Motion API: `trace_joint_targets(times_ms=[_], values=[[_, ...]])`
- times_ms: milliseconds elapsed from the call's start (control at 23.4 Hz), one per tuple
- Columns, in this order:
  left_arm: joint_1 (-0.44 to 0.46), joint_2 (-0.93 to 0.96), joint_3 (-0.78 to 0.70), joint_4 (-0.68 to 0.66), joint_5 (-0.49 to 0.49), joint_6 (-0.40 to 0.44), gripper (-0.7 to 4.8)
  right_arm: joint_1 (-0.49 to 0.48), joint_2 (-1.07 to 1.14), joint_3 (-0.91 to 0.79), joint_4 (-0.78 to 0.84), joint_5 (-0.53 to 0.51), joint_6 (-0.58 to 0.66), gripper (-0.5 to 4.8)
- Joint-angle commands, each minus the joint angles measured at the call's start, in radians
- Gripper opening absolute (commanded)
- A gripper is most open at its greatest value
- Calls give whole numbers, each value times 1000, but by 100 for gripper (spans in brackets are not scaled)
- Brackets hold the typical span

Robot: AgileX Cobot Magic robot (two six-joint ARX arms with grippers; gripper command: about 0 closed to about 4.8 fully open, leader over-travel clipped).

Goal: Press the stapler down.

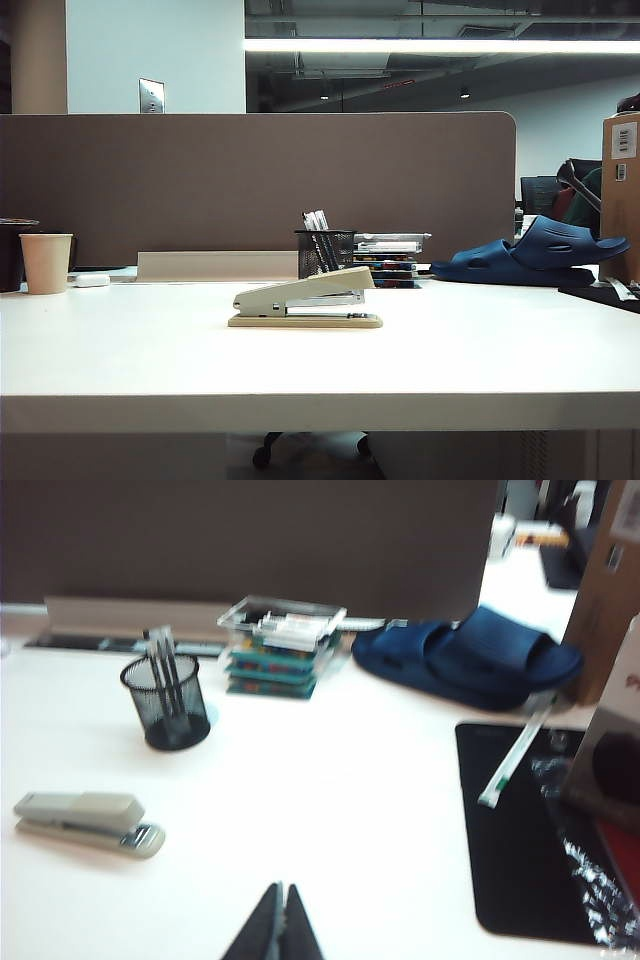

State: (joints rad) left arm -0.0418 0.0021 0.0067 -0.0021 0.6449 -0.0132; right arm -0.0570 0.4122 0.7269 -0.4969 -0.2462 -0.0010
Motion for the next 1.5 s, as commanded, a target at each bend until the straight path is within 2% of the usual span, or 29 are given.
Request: trace_joint_targets(times_ms=[43,128,428,556,856,1198,1497], values=[[0,0,2,-27,7,1,-6,2,136,152,-114,-50,1,-9],[0,0,2,-45,7,2,-6,7,232,257,-175,-100,1,-9],[0,0,2,-100,2,5,-6,108,421,438,-251,-138,1,-9],[0,0,2,-117,2,5,-6,247,536,487,-239,-142,1,-9],[0,0,2,-118,-18,5,-6,410,777,498,-116,-150,46,-9],[0,0,2,-129,-20,5,-6,453,997,500,71,-192,109,-9],[0,0,2,-136,-21,5,-6,457,1129,500,222,-205,115,-9]])
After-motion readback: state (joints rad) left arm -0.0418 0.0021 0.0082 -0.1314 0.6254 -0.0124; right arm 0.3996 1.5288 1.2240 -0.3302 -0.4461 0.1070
